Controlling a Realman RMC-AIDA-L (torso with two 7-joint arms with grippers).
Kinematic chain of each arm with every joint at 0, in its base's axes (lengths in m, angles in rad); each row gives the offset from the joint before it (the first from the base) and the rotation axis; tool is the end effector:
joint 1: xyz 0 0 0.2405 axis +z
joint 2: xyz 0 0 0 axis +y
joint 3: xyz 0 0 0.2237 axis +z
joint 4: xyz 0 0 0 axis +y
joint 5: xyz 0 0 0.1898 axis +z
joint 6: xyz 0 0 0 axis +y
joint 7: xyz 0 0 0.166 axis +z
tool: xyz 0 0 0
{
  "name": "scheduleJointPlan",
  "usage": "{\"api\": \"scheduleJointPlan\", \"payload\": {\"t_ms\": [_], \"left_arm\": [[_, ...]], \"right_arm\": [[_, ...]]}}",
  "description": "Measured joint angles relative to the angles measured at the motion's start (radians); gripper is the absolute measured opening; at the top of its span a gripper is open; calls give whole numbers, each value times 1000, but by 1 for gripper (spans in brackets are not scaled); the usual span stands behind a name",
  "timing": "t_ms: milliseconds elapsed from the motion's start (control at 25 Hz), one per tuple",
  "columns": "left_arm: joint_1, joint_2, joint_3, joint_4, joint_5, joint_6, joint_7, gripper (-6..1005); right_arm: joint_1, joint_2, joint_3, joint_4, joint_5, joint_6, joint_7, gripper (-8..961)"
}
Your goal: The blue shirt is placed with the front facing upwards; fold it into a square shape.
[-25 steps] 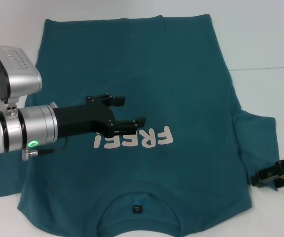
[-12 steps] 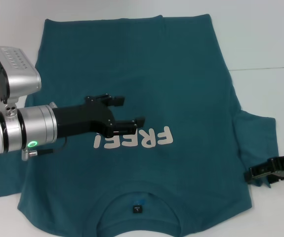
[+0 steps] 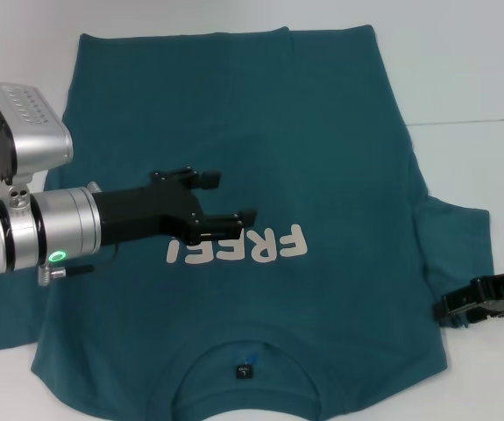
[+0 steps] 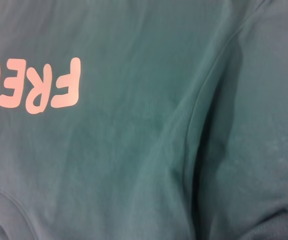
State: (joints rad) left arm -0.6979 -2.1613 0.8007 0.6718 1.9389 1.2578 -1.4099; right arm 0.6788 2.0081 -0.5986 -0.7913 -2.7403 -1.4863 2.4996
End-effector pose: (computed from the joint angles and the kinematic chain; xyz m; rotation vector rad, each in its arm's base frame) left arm -0.1565 0.3640 -0.0356 -2.6489 -0.4814 -0.6455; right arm 0.2865 0.3272 0.0346 -2.1292 1.8072 -0.1049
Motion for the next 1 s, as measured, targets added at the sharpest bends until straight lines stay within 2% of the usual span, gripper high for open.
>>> {"api": "scheduleJointPlan", "payload": {"t_ms": [600,800,1000], "left_arm": [[3,-2,-1,-3,0,0,8,874],[3,-1,-2,-3,-6,0,9,874],[3,0,-2,-3,-7,0,11,874]], "right_arm": [[-1,-1,0,12,-4,13,9,640],[-1,-3,0,12,-4,15,17,445],[0,-3,0,12,-4,21,23,436]]}}
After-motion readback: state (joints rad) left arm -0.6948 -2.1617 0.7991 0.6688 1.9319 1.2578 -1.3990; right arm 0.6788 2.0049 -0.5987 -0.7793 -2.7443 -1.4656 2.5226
